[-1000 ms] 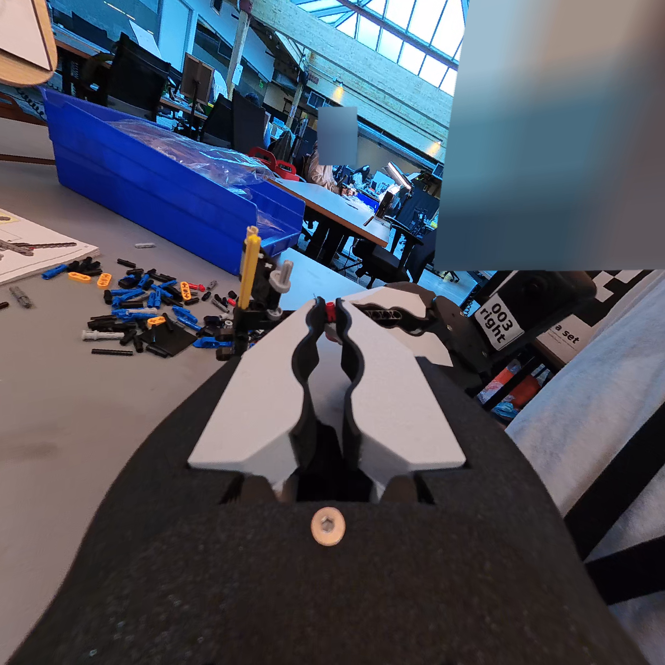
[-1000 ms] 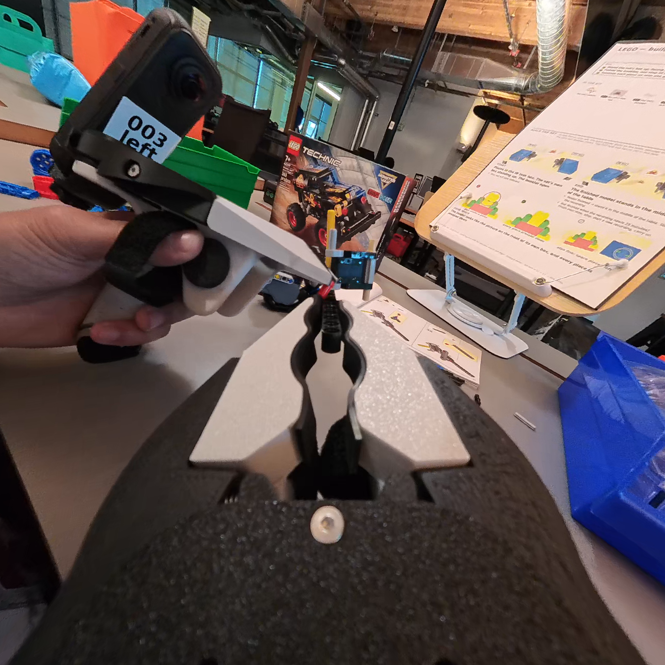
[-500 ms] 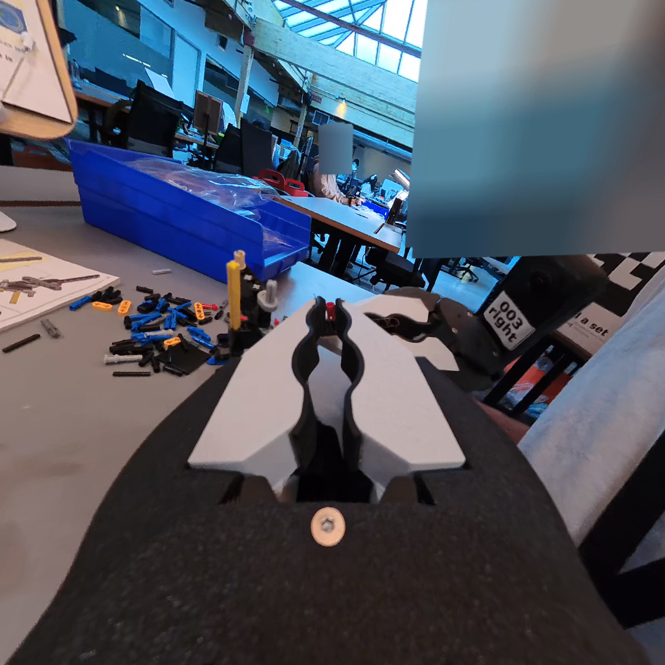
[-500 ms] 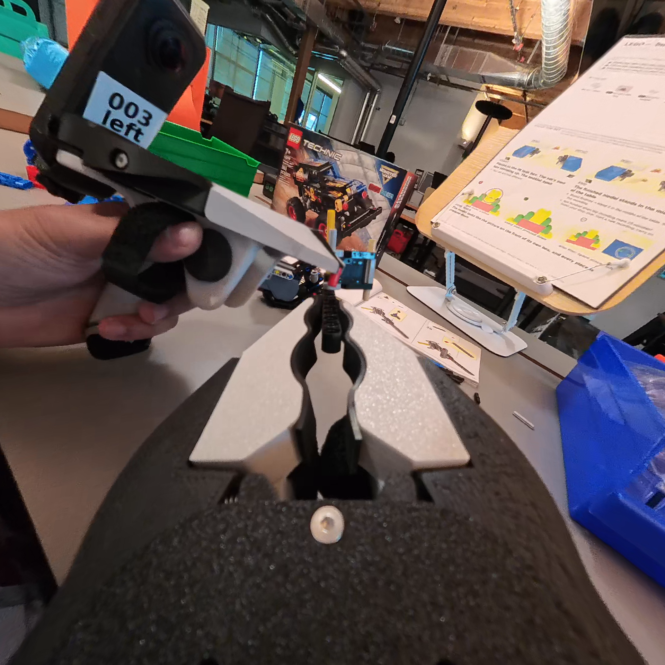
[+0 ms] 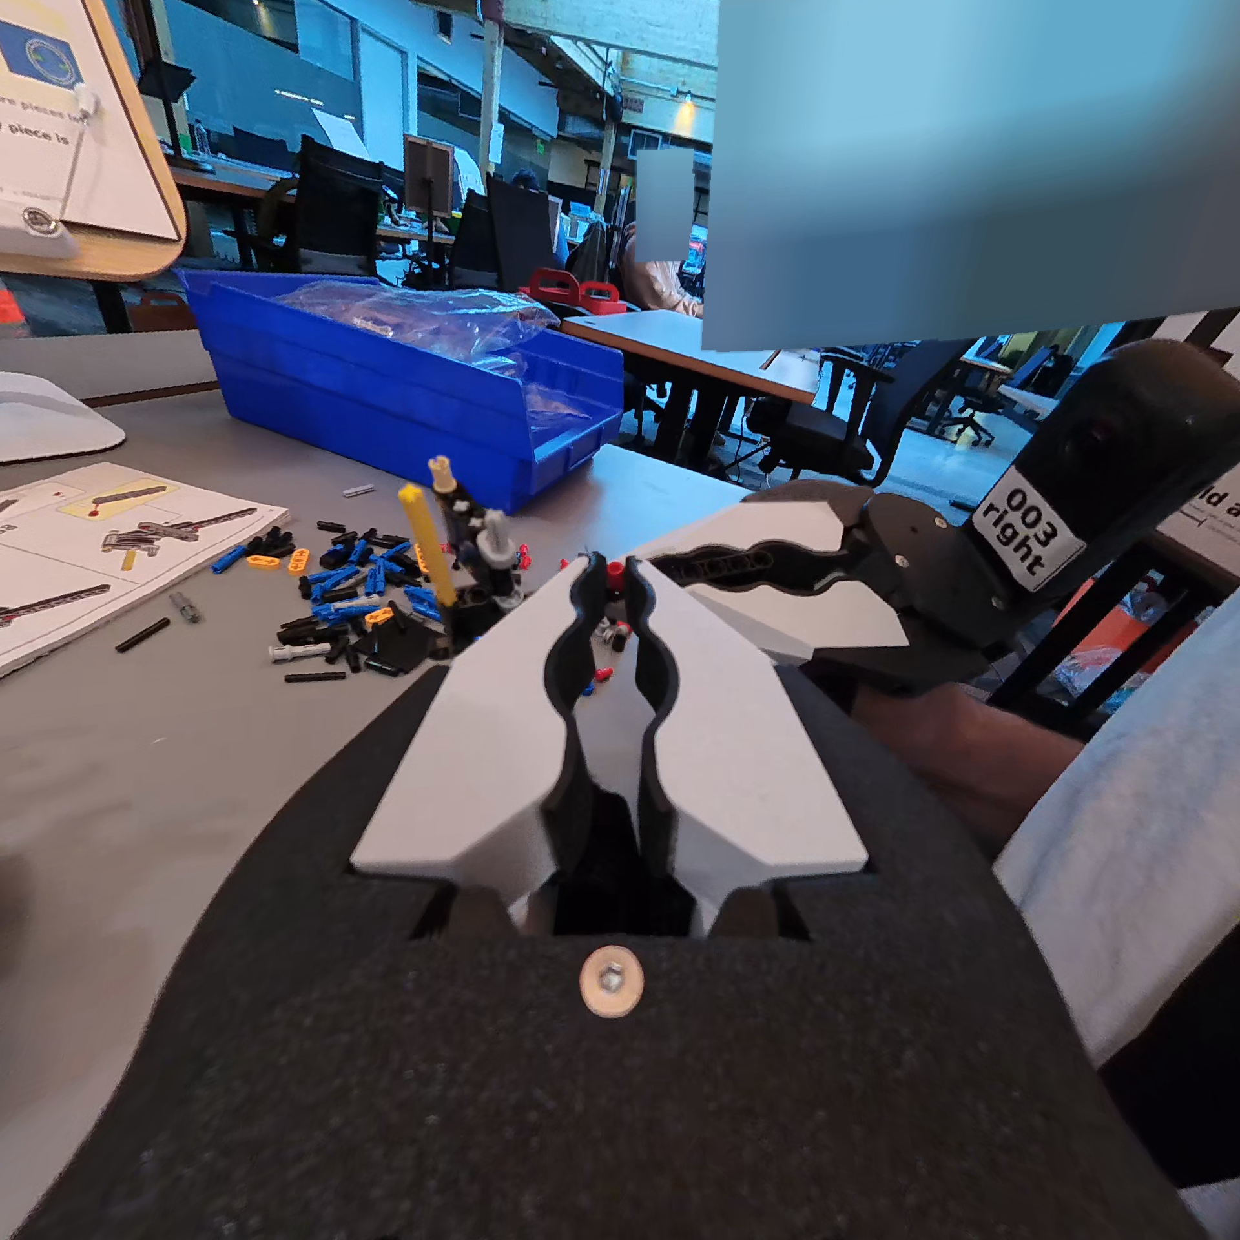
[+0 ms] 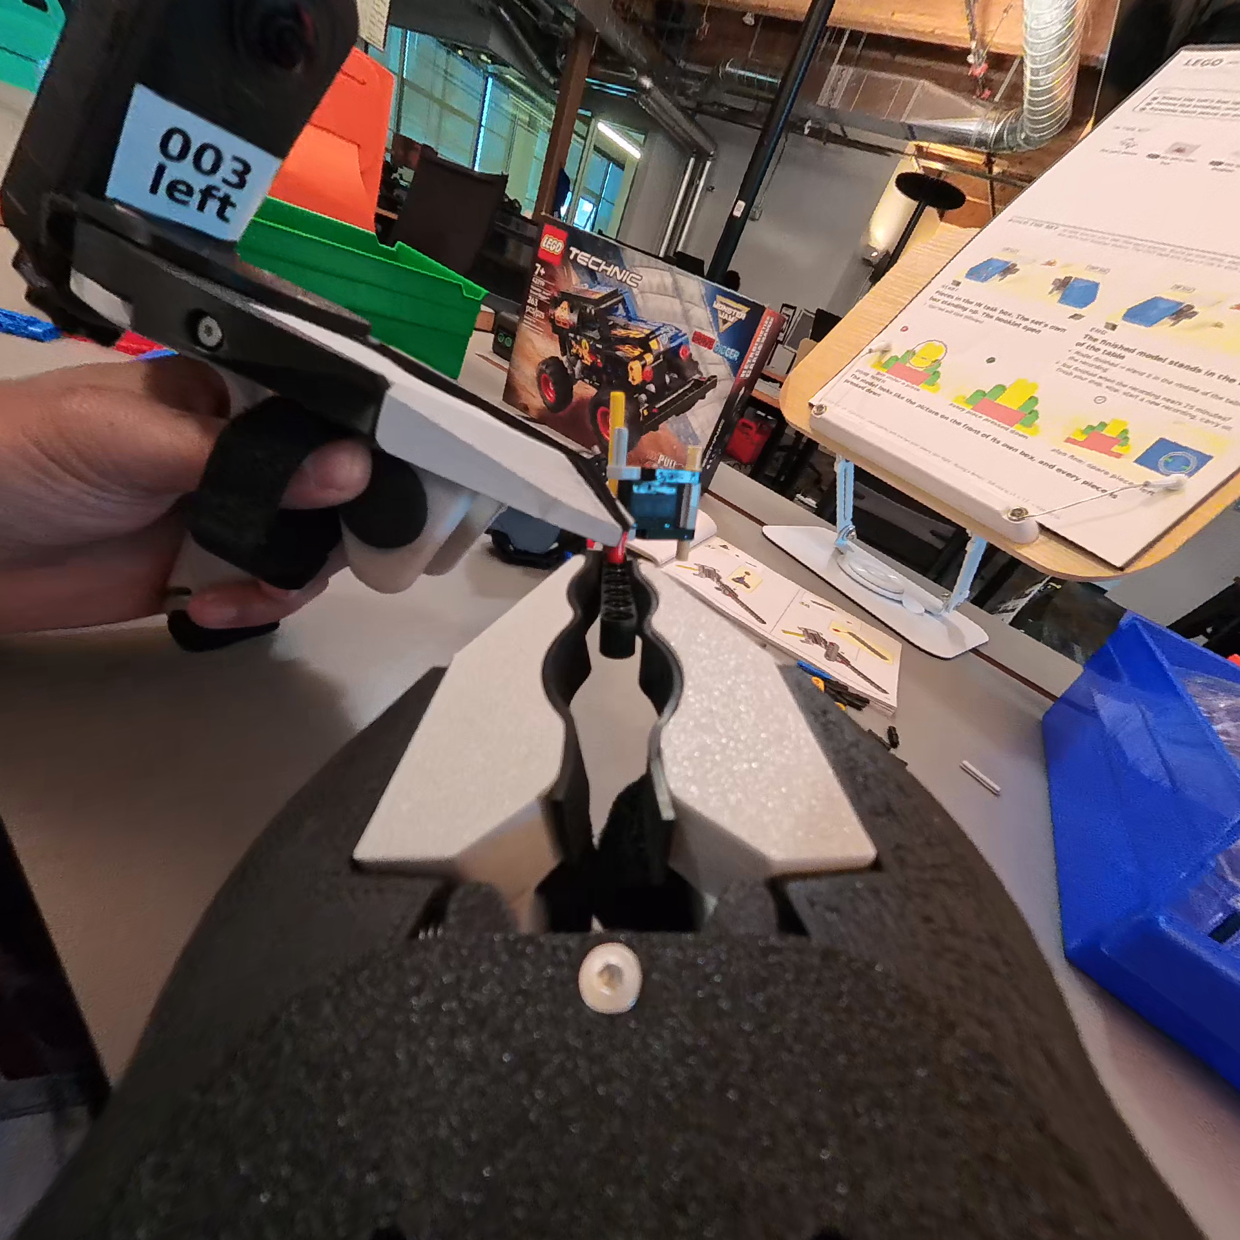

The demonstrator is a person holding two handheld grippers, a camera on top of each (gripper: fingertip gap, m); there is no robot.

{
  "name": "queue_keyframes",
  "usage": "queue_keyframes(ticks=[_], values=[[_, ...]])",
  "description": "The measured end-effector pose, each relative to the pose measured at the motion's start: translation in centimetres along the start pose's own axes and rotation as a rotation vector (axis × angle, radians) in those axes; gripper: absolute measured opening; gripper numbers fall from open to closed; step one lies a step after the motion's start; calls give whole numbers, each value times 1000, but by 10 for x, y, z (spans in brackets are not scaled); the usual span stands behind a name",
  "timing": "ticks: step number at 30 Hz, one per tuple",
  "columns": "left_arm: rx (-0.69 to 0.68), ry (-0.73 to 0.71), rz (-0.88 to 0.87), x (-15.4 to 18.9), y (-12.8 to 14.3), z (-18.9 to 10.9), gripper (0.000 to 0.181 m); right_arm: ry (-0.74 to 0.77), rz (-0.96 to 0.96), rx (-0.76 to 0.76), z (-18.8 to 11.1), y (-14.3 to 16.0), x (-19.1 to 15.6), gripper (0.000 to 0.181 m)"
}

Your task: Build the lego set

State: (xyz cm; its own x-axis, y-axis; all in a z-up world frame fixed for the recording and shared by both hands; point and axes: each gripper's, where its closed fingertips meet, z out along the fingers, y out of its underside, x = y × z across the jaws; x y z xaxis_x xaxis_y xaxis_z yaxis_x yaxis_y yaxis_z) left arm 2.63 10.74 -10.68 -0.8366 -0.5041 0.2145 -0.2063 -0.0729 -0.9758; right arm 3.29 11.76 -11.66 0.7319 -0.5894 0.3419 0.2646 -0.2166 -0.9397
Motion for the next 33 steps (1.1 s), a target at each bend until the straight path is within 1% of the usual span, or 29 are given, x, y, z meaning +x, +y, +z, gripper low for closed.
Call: queue_keyframes(ticks=[5, 7, 10, 12, 15, 19, 23, 27, 30, 33], values=[[-76, -17, 22, -3, 3, 2, 3, 14, -19, -22, 1, 3, 1, 7], [-130, -42, 41, -5, 6, 2, 3, 30, -55, -50, 2, 7, 1, 7], [-145, -44, 48, -4, 7, 1, 3, 11, -41, -46, 1, 6, -1, 7], [-155, -40, 31, -4, 9, 0, 3, -10, -14, -53, 2, 8, -1, 7], [-165, -42, 1, -5, 10, -1, 3, -1, -42, -62, 2, 8, -2, 7], [-189, -45, -87, -5, 14, -1, 2, 13, -81, -85, 3, 12, -3, 7], [-231, -35, -152, -7, 18, -2, 2, 30, -143, -108, 4, 14, -4, 7], [-307, 16, -246, -6, 22, -3, 3, 27, -178, -114, 4, 14, -7, 7], [-312, 34, -265, -6, 22, -3, 3, 13, -150, -112, 4, 15, -7, 7], [-297, 27, -219, -6, 21, -2, 3, 15, -135, -99, 4, 14, -6, 7]])
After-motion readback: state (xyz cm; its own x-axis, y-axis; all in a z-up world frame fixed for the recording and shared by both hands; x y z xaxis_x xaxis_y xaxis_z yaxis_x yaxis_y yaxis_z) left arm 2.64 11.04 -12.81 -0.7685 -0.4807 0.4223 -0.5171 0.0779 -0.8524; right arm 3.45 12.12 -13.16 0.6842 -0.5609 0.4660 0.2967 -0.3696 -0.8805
